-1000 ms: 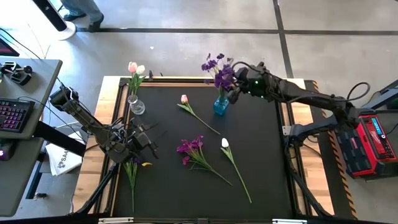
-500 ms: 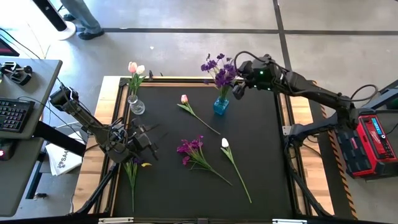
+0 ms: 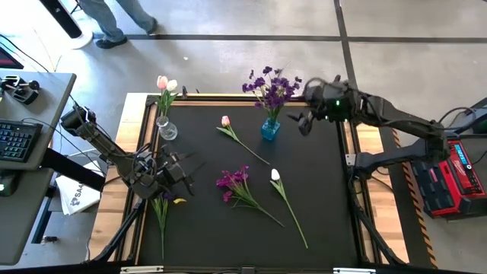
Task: Sort flowers into vase by color
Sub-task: Put the white flower into the transparent vase
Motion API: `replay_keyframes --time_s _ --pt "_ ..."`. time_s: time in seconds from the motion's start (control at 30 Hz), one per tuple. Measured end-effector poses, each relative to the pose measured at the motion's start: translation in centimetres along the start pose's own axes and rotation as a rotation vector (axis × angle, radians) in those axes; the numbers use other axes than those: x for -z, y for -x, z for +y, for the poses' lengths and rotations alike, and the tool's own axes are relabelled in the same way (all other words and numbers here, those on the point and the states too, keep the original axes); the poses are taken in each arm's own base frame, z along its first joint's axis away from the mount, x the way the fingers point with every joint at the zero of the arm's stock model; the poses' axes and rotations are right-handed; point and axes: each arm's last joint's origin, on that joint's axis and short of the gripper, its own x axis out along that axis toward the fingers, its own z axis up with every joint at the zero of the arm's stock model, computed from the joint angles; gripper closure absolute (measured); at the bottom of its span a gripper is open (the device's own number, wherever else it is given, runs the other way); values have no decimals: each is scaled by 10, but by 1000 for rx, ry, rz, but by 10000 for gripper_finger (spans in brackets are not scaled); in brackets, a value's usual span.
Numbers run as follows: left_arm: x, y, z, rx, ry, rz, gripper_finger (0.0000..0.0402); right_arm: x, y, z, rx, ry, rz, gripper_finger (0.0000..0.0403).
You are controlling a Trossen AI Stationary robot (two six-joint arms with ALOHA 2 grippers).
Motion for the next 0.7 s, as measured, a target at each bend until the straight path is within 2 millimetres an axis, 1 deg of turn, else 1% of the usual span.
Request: replay_keyframes --time_s 0.13,0.23,0.43,0.57,0.7 --pt "0 -1 1 -6 3 1 218 18 -1 28 -23 28 34 96" --pt "-1 -1 1 -5 15 -2 218 39 -5 50 -39 14 84 96" --pt "-1 1 0 3 10 -5 218 100 -15 94 -96 -21 197 96" --pt "-2 1 2 -52 36 4 218 141 -23 124 -141 -1 299 96" --pt "-5 2 6 -85 56 7 218 167 -31 149 -145 -25 359 96"
